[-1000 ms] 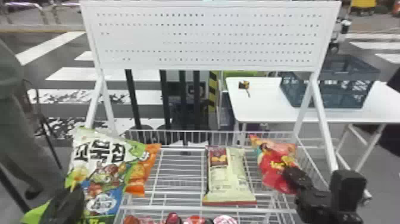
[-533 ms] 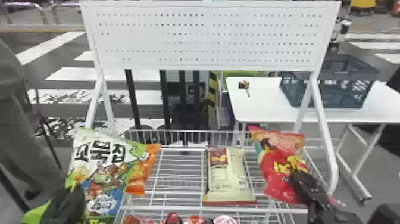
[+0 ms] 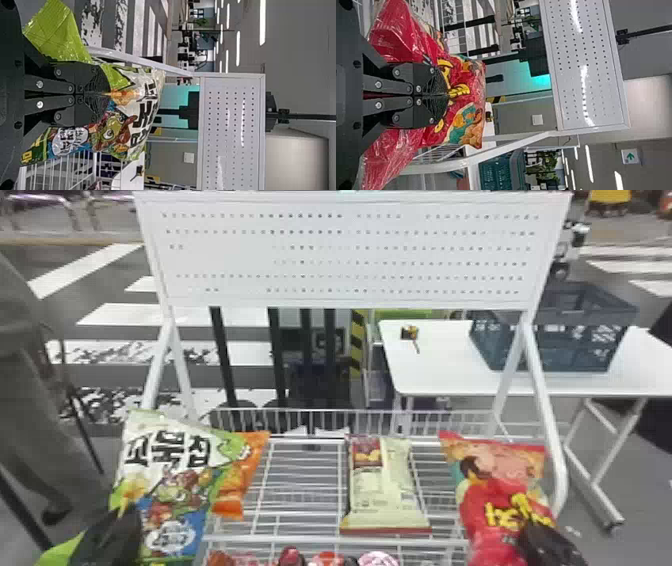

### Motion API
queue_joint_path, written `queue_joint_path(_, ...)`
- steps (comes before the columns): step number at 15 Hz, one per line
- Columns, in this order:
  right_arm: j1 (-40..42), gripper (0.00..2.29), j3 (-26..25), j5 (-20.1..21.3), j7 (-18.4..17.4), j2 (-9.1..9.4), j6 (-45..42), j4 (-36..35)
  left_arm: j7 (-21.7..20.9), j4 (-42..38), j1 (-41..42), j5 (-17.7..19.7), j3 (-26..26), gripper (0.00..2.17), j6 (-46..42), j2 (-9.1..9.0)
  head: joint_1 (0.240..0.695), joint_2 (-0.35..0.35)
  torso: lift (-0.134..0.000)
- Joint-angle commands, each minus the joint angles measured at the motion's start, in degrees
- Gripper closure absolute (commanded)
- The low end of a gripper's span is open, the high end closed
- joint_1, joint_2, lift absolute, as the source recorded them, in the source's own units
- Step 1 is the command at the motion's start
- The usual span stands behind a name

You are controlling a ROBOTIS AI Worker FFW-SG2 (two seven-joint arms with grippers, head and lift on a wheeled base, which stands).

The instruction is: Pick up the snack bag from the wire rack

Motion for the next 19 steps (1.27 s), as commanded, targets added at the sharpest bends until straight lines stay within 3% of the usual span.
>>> queue_joint_path(1, 3.95, 2.25, 0.56, 2.80, 0.10, 0.05, 0.24, -3.34, 0.00, 0.00, -0.03, 0.00, 0.00, 1.54, -0.17, -0.09, 0.499, 0.000, 0.000)
queue_joint_path(19, 5.09, 2.25, 1.52, 3.50, 0.28, 0.05, 0.24, -4.40, 0.00, 0.00, 0.06, 0.00, -0.09, 1.54, -0.35, -0.09, 0.499, 0.000, 0.000)
